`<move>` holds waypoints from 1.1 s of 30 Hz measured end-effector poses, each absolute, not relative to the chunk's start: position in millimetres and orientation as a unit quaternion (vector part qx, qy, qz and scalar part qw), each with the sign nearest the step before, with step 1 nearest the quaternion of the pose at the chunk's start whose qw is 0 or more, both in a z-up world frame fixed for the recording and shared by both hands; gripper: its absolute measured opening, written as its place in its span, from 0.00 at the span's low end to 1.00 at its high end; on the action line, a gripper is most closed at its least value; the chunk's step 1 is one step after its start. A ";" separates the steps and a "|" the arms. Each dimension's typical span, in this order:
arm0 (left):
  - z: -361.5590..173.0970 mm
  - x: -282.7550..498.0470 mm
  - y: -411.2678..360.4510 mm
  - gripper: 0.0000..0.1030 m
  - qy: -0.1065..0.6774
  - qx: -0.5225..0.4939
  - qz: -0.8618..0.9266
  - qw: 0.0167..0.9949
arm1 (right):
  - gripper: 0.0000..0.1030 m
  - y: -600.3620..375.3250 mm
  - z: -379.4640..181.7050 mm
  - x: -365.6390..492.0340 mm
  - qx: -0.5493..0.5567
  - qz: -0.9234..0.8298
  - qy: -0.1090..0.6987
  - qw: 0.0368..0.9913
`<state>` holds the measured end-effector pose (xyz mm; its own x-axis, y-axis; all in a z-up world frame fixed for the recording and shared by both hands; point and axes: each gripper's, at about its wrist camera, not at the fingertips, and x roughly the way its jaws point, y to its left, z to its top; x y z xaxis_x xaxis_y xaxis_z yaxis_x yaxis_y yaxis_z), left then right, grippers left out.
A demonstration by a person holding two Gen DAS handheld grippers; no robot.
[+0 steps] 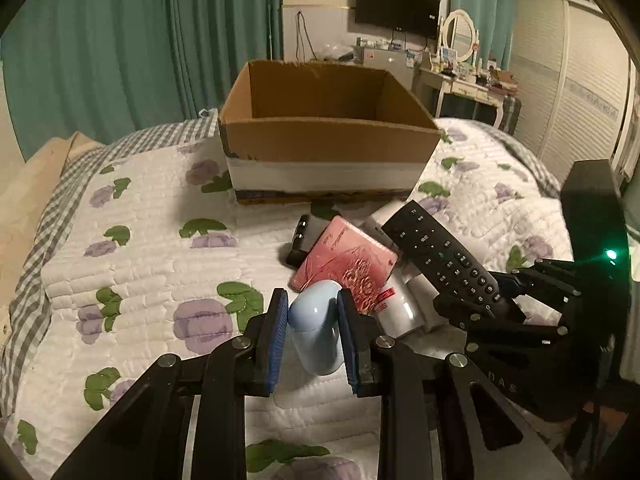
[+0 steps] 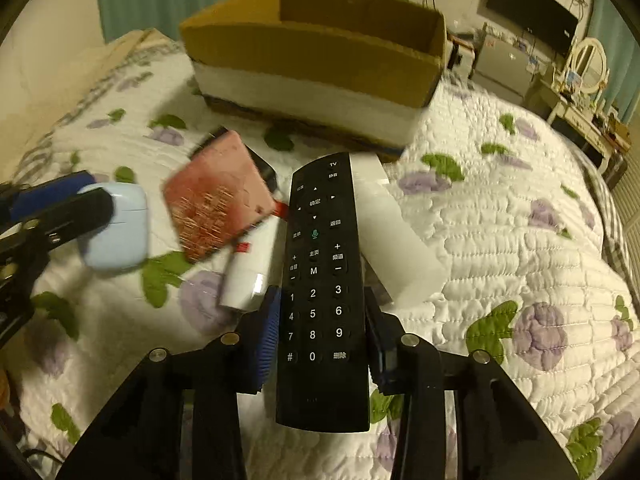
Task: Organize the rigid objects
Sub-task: 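Carry the earbud case and black remote into the box and release both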
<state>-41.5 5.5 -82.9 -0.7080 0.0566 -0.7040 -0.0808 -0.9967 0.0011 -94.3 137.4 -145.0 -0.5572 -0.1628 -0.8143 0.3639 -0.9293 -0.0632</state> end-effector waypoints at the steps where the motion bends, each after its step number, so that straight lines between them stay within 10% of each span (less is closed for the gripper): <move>1: -79.3 -40.8 5.3 0.24 0.013 -0.377 0.925 0.039 | 0.37 136.2 -140.6 -91.3 0.440 -0.878 0.115 0.152; 18: 45.4 -106.4 15.9 0.24 0.061 -0.276 0.959 0.008 | 0.37 138.2 7.0 -140.1 0.328 -0.927 0.081 0.165; 33: -1.0 -242.0 21.8 0.24 0.078 -0.321 0.944 -0.010 | 0.37 124.4 -6.8 -277.1 0.323 -0.927 0.066 0.177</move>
